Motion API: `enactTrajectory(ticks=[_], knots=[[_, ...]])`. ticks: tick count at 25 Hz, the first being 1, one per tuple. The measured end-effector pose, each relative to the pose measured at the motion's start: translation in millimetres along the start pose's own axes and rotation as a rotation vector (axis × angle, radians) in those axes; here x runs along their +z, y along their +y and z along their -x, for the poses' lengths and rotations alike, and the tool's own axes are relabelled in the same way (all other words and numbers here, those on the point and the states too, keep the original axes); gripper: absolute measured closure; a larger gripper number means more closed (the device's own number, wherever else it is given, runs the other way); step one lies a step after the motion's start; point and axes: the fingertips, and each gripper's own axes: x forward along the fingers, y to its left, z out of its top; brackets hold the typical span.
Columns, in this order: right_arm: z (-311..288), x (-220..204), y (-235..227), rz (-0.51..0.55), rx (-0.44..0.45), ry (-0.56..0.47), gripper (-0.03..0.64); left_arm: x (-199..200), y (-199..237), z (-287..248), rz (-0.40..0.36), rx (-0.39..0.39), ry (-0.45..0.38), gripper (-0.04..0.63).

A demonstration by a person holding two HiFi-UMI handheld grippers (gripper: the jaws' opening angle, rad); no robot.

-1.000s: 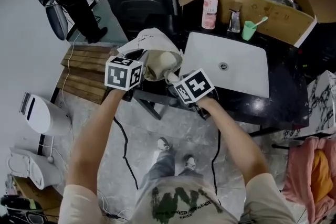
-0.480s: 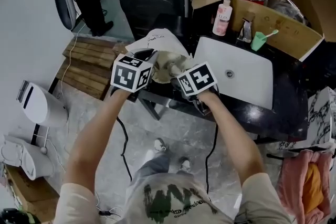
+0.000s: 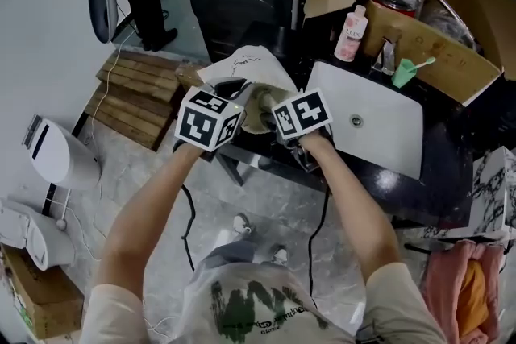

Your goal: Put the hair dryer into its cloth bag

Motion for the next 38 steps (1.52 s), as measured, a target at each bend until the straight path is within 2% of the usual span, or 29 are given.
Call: enactTrajectory(ticks=[3,10,21,26,32,38], knots=[[-6.6,8.1,-2.6,-0.031,0.005,-0.012,0.370,1.8,-2.2,-1.3,-0.035,0.001,-0.008,0.554],[-19.8,21.7,-9.8,-0.076,0.011,-0.024,0.368,3.0,-1.3,-4.6,0.023,-0.014,-0.048,0.555],[-38.5,42.1,-16.2,-0.126,0.020,-0.037,0.368,7.0,-18.4,-8.7,0.049,-0.088,-0.088,0.557],[-44.5,46.0,-22.7,-0.219,0.038,-0.076,0.367,2.4,-21.5,-8.2,0.080,-0.118,-0.094,0.558],[-49.3,50.8,-29.6,-0.322,0.066,-0.133,0.367,-0.9,-25.9,-6.2,0.075,-0.134,-0.095,0.558],[-52.2,52.0,-34.7,-0.350,0.054,-0.151,0.367,-3.4,-22.1,-4.3,0.085,-0.126,-0.094,0.558]])
